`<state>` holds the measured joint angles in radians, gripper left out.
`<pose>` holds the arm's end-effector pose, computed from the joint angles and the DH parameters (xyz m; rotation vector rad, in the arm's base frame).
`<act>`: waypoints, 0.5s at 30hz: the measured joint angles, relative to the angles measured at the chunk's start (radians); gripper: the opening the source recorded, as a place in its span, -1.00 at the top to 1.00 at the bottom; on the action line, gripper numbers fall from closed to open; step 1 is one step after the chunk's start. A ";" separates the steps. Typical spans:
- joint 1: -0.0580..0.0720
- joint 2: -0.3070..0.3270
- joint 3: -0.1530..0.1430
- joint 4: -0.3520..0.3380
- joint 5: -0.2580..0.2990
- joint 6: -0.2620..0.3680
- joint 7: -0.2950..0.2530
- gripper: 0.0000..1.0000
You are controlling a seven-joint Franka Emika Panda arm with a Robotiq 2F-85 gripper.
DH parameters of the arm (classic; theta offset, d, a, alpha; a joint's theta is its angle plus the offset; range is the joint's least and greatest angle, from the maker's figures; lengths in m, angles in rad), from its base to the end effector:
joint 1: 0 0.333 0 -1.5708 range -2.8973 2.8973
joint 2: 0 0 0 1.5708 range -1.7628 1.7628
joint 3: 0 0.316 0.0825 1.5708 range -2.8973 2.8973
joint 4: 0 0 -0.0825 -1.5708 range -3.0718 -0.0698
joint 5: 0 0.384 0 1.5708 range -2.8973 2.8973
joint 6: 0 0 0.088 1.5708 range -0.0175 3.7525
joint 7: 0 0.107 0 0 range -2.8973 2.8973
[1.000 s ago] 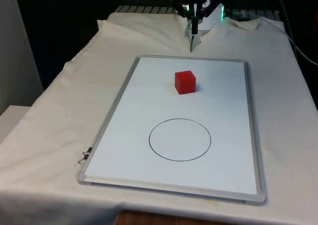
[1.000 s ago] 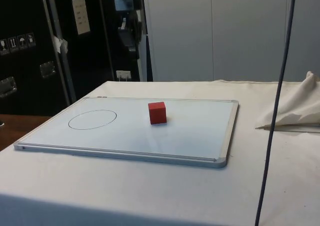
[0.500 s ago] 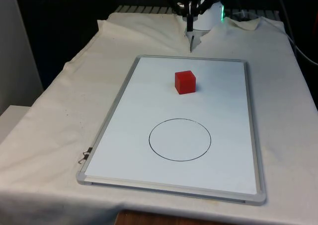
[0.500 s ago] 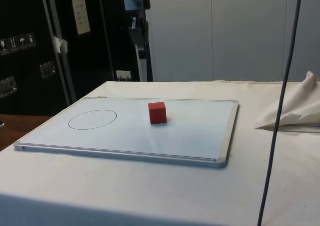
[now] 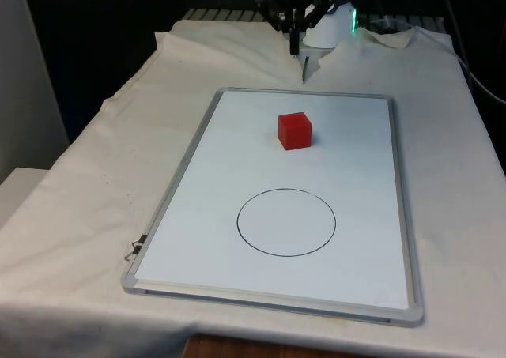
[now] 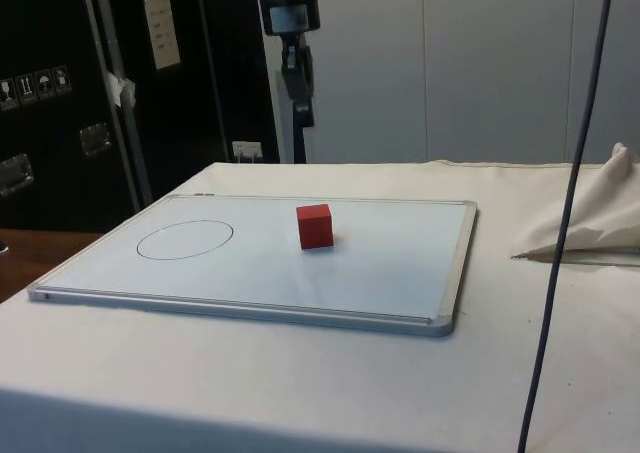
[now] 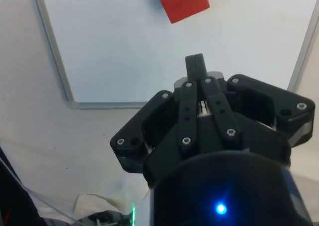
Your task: Push the cube into the marked area.
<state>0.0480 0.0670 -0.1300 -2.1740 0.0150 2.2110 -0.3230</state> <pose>0.5386 -0.0434 0.3596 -3.1112 -0.3626 0.0441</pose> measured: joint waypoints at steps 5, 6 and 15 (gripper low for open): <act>-0.002 -0.030 -0.006 -0.062 0.000 0.045 -0.010 0.99; -0.002 -0.037 -0.007 -0.077 0.000 0.056 -0.011 0.99; -0.002 -0.083 -0.010 -0.216 0.000 0.190 -0.013 0.99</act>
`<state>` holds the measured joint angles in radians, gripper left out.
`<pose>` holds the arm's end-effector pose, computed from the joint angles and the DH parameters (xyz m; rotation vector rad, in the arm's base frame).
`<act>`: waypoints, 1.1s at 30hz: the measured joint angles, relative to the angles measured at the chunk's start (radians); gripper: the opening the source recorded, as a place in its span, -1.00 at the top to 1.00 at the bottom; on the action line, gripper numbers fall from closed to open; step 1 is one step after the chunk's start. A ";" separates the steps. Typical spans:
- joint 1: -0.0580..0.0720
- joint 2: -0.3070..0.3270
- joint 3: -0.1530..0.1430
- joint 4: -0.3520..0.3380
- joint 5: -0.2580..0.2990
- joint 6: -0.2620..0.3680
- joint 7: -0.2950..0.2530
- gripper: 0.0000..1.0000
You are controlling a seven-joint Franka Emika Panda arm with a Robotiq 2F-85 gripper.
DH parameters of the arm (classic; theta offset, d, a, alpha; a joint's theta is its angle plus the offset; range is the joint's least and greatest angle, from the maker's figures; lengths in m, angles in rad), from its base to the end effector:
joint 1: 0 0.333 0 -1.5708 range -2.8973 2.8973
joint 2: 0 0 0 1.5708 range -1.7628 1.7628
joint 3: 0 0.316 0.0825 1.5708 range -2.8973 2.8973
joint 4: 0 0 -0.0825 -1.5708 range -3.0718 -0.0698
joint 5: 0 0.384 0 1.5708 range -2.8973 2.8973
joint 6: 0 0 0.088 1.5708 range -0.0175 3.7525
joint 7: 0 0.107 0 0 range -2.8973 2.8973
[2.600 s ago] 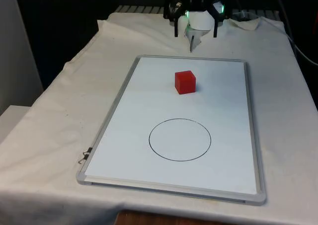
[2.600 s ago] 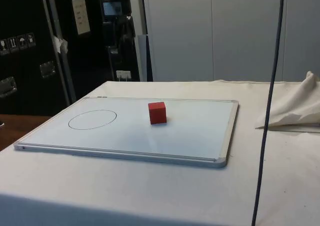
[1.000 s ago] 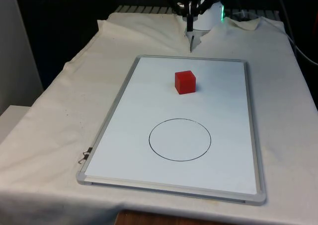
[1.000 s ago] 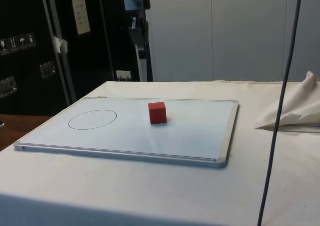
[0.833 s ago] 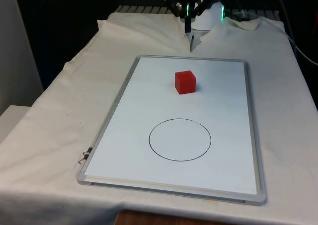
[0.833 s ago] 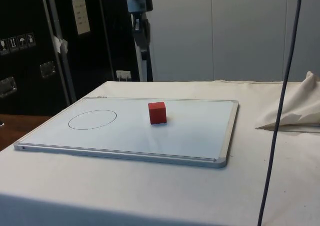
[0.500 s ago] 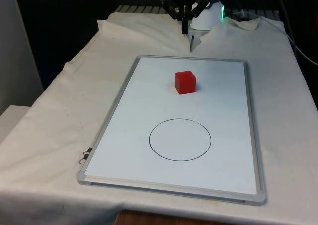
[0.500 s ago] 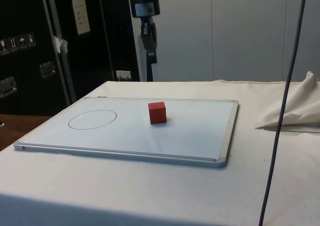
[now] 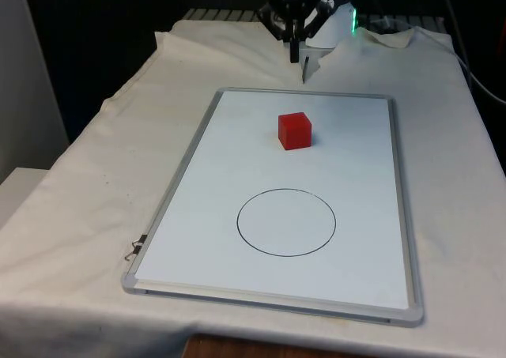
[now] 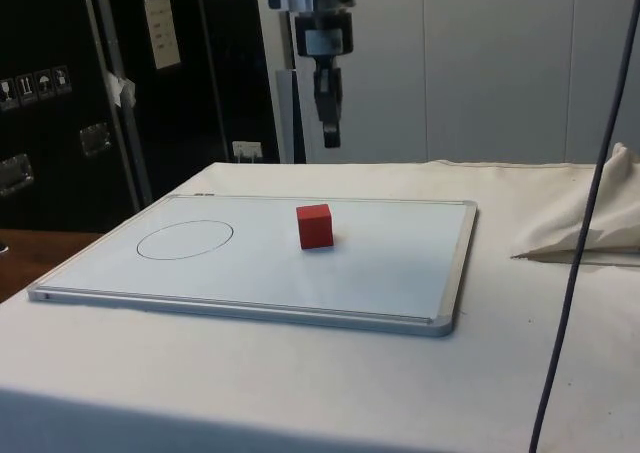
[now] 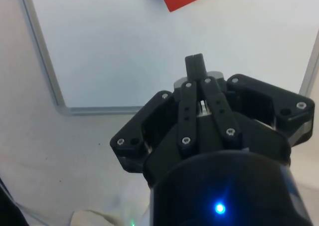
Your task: Push the cube into the marked area.
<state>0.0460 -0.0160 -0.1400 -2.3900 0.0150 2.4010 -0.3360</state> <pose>0.4921 -0.0463 0.3266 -3.1139 -0.3613 -0.0453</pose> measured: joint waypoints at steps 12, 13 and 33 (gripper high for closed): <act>0.000 -0.003 -0.004 -0.130 0.001 0.162 0.000 0.99; 0.000 -0.003 -0.004 -0.130 0.001 0.162 0.000 0.99; 0.001 0.130 0.013 -0.176 0.003 0.379 0.014 0.99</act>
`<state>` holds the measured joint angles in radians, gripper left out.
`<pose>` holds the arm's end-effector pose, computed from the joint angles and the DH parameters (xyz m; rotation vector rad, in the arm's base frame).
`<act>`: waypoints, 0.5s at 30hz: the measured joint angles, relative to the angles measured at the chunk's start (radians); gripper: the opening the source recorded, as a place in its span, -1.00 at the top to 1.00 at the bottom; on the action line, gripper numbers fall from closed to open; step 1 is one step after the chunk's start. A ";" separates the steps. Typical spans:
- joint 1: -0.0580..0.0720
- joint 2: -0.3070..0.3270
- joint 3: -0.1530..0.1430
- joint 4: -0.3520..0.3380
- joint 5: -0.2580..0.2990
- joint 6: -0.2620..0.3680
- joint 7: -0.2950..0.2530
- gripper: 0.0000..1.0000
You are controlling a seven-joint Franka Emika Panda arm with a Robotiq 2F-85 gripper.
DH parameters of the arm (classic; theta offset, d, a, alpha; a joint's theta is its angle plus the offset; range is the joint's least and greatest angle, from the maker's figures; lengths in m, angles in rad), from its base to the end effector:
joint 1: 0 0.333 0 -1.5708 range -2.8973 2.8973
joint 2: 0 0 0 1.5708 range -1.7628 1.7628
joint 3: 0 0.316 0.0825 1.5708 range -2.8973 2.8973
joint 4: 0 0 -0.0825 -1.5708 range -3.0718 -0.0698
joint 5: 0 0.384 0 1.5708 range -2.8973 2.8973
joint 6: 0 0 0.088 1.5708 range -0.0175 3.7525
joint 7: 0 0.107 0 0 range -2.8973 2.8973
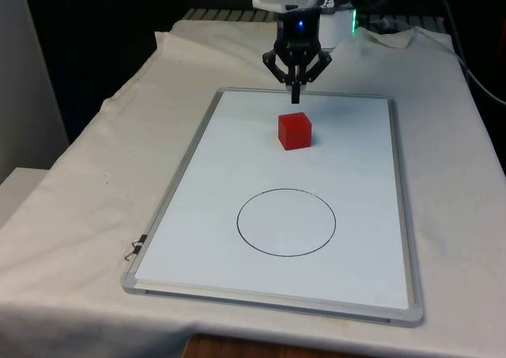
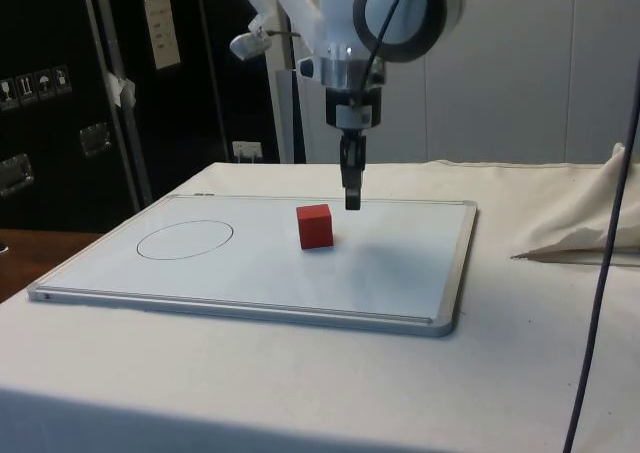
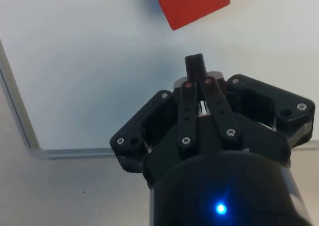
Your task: Push the cube into the marked area.
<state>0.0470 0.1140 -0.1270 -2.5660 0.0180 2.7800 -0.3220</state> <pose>0.4595 -0.0387 0.2333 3.0907 0.3524 0.1519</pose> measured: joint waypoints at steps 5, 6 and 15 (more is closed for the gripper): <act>0.000 0.017 0.010 -0.009 0.001 0.032 0.005 0.99; 0.000 0.034 0.016 -0.009 0.004 0.049 0.006 0.99; 0.000 0.118 0.031 -0.005 0.015 0.138 0.006 0.99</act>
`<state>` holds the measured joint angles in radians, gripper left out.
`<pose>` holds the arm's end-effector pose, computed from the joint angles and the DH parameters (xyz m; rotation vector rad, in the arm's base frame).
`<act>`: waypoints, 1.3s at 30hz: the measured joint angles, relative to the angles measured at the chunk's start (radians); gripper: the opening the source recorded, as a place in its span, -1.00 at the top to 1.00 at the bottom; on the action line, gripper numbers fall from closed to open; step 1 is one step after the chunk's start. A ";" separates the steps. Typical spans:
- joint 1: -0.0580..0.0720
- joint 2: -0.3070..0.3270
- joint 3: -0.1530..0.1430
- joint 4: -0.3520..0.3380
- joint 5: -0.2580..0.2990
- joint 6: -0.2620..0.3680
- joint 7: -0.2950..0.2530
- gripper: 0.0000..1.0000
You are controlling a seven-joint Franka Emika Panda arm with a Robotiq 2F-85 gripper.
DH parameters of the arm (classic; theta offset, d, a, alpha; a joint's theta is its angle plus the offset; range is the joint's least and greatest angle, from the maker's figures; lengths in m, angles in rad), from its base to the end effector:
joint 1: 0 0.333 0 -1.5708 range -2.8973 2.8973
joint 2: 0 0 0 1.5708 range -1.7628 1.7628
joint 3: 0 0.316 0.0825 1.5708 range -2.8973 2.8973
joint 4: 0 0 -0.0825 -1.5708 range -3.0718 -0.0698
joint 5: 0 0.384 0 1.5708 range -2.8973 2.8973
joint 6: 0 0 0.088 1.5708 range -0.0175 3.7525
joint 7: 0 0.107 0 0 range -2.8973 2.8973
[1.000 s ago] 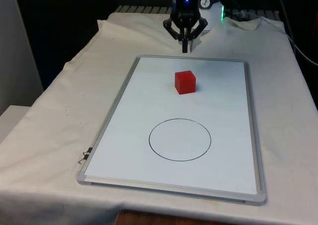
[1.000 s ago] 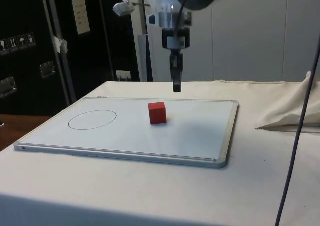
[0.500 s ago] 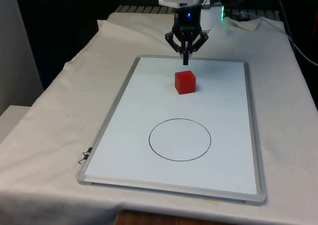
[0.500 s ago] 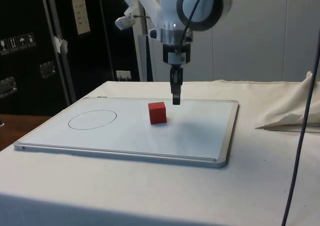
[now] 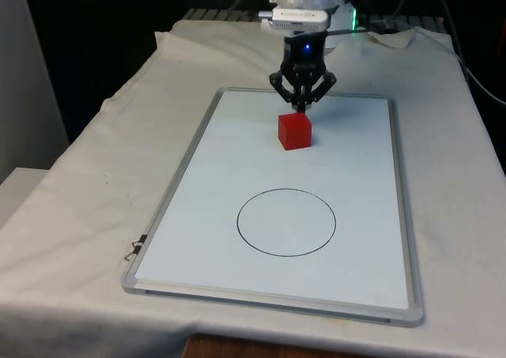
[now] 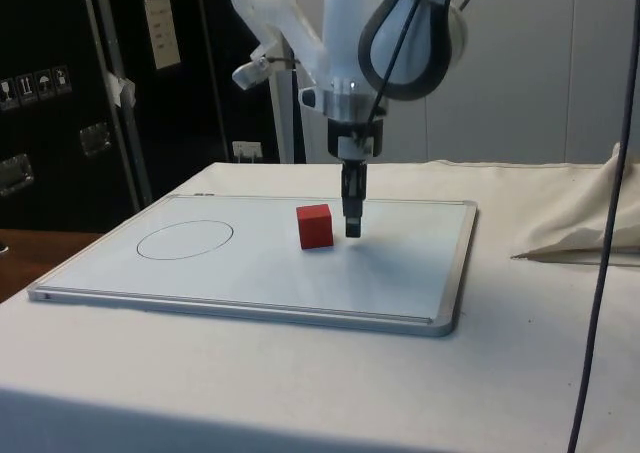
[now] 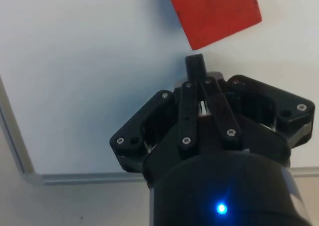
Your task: Push the cube into the marked area.
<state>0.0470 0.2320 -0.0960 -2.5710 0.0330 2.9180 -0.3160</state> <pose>0.4574 -0.0264 0.1911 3.0810 0.3701 0.1742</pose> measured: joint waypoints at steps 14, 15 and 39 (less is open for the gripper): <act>-0.003 -0.011 -0.027 0.002 -0.001 0.026 -0.027 0.99; -0.003 -0.011 -0.027 0.002 -0.001 0.026 -0.027 0.99; -0.002 -0.011 -0.018 0.039 -0.001 0.026 -0.034 0.99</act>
<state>0.0450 0.2210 -0.1140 -2.5320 0.0320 2.9440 -0.3500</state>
